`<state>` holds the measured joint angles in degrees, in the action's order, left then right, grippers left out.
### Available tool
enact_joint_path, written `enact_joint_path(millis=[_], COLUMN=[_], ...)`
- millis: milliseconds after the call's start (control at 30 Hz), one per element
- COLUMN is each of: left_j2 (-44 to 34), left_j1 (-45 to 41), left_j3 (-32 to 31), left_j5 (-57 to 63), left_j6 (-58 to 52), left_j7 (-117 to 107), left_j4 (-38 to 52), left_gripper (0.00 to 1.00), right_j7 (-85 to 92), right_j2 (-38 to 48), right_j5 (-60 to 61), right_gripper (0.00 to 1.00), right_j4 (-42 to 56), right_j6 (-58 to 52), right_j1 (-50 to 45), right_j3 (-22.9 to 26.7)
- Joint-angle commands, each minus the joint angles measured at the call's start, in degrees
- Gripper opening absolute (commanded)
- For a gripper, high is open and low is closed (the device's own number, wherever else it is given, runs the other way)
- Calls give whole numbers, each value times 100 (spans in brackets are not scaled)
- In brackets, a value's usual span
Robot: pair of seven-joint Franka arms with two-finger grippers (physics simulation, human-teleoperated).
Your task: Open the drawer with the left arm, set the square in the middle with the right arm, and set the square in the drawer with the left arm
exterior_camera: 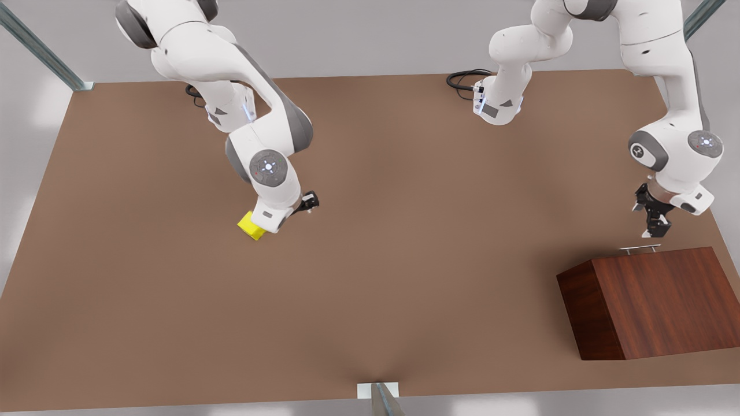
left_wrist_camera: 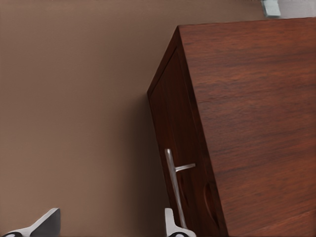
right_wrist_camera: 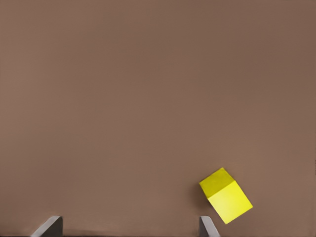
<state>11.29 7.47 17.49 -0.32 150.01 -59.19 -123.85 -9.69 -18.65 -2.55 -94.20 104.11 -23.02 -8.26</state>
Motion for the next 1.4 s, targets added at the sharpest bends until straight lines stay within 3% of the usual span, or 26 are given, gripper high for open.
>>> enact_joint_path(millis=[0, 133, 600, 733, 967, 1067, 1100, 1133, 1233, 1367], left_j2=[5, 163, 638, 611, 673, 673, 646, 602, 541, 497], left_j1=[9, 53, 88, 88, 79, 88, 79, 88, 88, 106], left_j3=[0, 0, -70, -131, -193, -193, -184, -184, -175, -158], left_j5=[-91, -91, -355, -363, -363, -363, -363, -363, -355, -346], left_j6=[2, 160, 705, 661, 626, 574, 477, 363, 178, 29], left_j7=[-5, -5, -75, -75, -75, -75, -75, -66, -49, -40], left_j4=[1, 80, 282, 256, 229, 212, 212, 212, 194, 194], left_gripper=[100, 100, 100, 100, 100, 100, 100, 100, 100, 100], right_j7=[116, 1110, 996, -2369, -2898, -3557, -3680, -4013, -4805, -4596], right_j2=[2, 266, 204, 151, 345, 336, 327, 458, 1285, 1294], right_j5=[0, 9, -202, -158, 308, -1344, -1302, -678, 1064, 994], right_gripper=[100, 100, 100, 100, 100, 96, 97, 100, 100, 100], right_j4=[-28, -722, -1522, -1487, -1118, -916, -968, -1108, -2849, -3210], right_j6=[4, 329, 522, 171, -409, -374, -374, -129, 1945, 2395], right_j1=[-1, 184, 614, 597, 1458, 941, 843, 957, 1379, 1564], right_j3=[0, 18, 62, 44, 149, -79, -70, -35, -26, -26])
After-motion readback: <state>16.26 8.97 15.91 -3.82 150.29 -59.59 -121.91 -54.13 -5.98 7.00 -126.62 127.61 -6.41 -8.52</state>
